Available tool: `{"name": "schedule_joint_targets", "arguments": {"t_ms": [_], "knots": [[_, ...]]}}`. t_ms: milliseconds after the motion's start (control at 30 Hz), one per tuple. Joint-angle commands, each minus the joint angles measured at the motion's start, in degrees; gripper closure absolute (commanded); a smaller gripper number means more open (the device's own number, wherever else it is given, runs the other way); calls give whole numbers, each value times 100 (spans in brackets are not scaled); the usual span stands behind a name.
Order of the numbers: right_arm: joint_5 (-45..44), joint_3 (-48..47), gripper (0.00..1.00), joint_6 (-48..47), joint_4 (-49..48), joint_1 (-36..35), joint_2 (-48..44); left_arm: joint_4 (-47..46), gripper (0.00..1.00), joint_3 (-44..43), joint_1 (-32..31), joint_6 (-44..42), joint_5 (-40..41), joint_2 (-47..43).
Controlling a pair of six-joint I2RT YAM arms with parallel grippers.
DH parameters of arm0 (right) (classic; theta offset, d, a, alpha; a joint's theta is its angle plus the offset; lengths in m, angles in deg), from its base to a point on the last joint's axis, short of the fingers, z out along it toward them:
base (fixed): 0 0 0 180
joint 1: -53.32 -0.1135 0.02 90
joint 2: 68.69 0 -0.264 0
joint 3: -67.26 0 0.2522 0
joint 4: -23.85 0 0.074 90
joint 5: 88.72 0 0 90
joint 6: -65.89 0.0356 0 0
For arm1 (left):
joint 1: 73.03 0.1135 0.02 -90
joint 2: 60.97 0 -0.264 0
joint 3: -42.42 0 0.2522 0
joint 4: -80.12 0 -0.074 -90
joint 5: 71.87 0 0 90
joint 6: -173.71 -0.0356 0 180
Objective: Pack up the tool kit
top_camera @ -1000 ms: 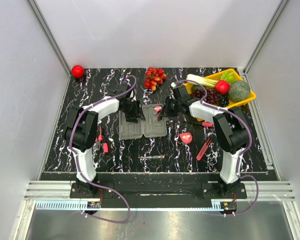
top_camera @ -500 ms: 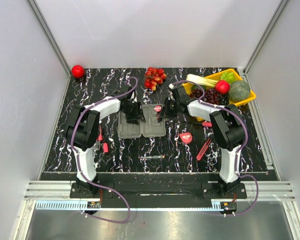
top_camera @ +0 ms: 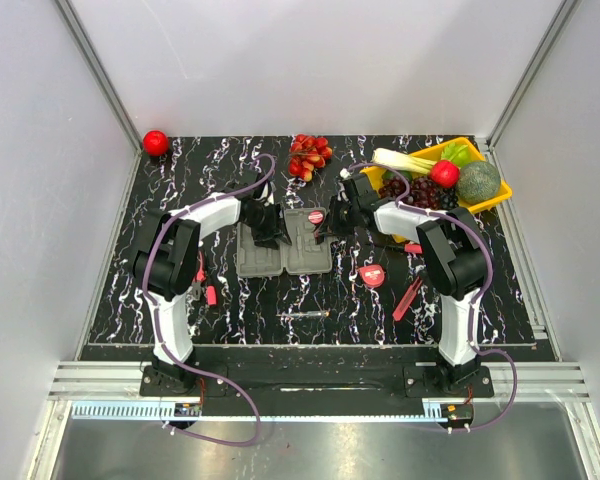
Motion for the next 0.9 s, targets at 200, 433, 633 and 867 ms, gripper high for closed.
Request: {"name": "schedule_joint_targets", "arguments": {"t_ms": [200,433,633,867], "knots": [[39,-13,98,61,-229,13,176,-249,52,-2,-43,98,-341,210],[101,-31,98,-167,158,13,98,-232,52,-11,-34,177,-166,184],[303,-198,100,-343,334,13,317,-170,54,-46,-43,169,-183,307],[294,-330,100,-290,536,13,326,-153,55,-28,-43,160,-122,324]]}}
